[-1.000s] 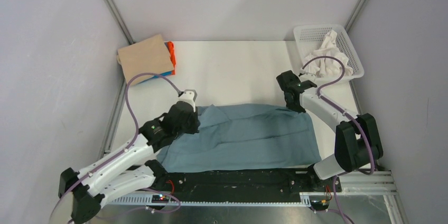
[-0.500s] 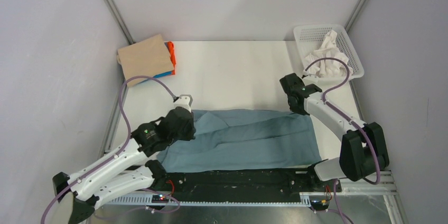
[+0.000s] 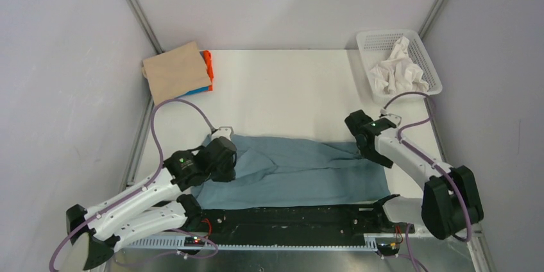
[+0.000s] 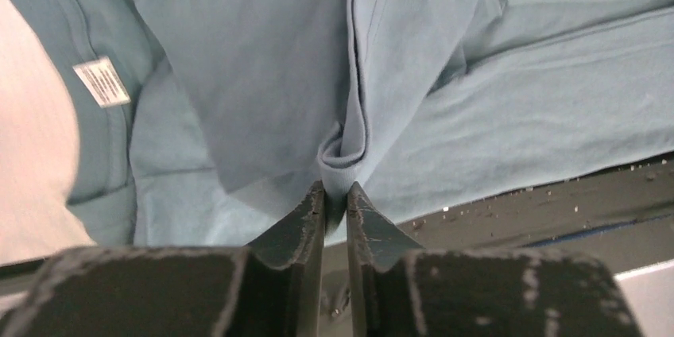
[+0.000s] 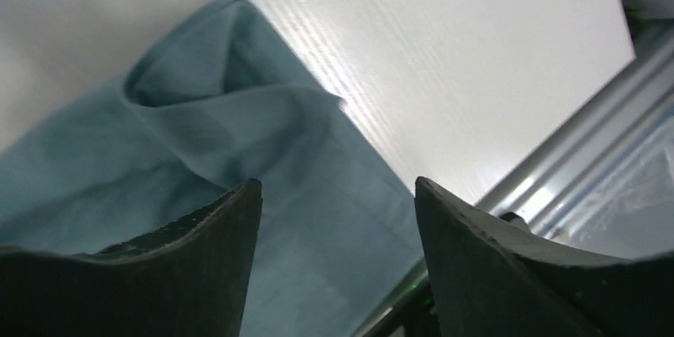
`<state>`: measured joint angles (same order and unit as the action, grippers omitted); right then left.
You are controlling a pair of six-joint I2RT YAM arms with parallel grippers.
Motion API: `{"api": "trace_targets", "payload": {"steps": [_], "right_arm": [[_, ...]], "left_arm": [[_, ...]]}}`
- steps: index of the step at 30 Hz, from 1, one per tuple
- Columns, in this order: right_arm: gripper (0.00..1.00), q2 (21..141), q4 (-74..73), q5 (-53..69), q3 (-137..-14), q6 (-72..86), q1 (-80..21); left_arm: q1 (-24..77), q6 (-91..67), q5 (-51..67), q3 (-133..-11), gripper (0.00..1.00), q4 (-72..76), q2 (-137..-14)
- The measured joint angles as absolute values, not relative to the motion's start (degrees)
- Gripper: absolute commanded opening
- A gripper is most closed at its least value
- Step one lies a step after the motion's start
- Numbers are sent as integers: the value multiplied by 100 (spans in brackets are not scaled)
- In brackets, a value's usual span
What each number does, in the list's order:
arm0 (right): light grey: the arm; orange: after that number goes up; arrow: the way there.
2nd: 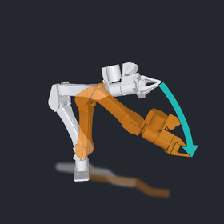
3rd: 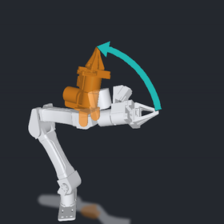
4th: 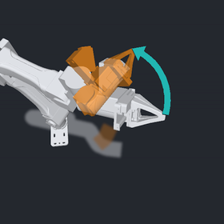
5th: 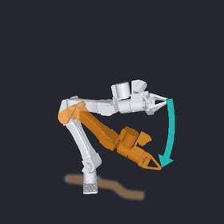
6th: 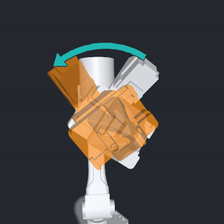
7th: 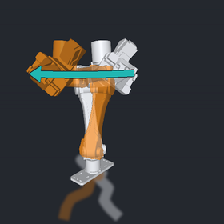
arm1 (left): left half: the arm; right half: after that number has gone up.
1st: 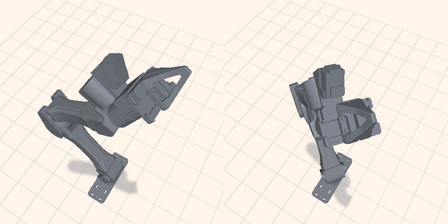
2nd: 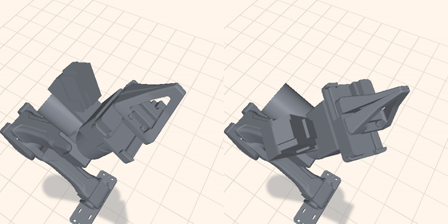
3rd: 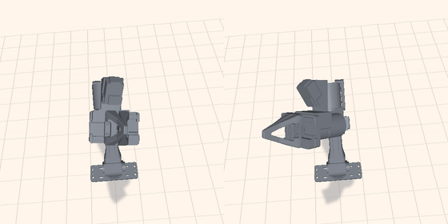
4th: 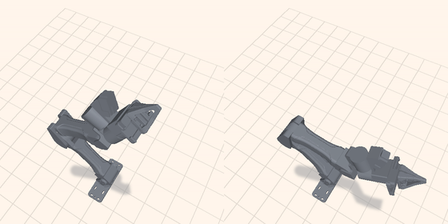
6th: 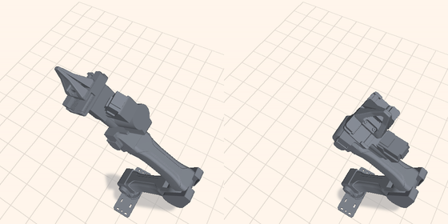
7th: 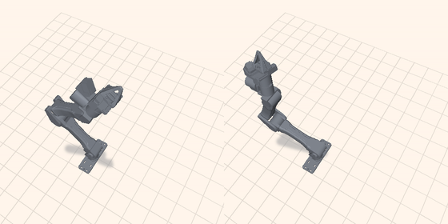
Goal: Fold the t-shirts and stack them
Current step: Fold the other side of the tshirt into a rectangle
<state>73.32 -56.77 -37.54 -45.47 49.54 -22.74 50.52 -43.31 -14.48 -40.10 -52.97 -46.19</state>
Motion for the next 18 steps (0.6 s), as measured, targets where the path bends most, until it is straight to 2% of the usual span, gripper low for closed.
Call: {"api": "trace_targets", "payload": {"steps": [3,5,7,8,9,11,14,18], "right_arm": [[83,6882,-6097,-3907,-4525,5345,-2263],[89,6429,-6230,-3977,-4521,5496,-2246],[91,5937,-6208,-3970,-4488,5527,-2178],[91,5655,-6158,-3951,-4456,5489,-2110],[91,5378,-6066,-3916,-4401,5415,-2001],[91,4930,-5787,-3667,-4250,5153,-1791],[91,4488,-5124,-2899,-3940,4482,-1505],[91,4766,-4156,-1708,-3747,3448,-1437]], "left_arm": [[5105,-4512,-1284,-3992,34,-5522,-4670],[5137,-4628,-1214,-3946,47,-5662,-4729],[5201,-4733,-1151,-3898,74,-5846,-4810],[5227,-4740,-1125,-3896,81,-5907,-4836],[5256,-4768,-1100,-3896,95,-5955,-4845],[5295,-4775,-1017,-3903,99,-6014,-4825],[5358,-4718,-991,-4060,100,-6112,-4803],[5411,-4488,-1304,-4792,100,-5975,-4748]]}}
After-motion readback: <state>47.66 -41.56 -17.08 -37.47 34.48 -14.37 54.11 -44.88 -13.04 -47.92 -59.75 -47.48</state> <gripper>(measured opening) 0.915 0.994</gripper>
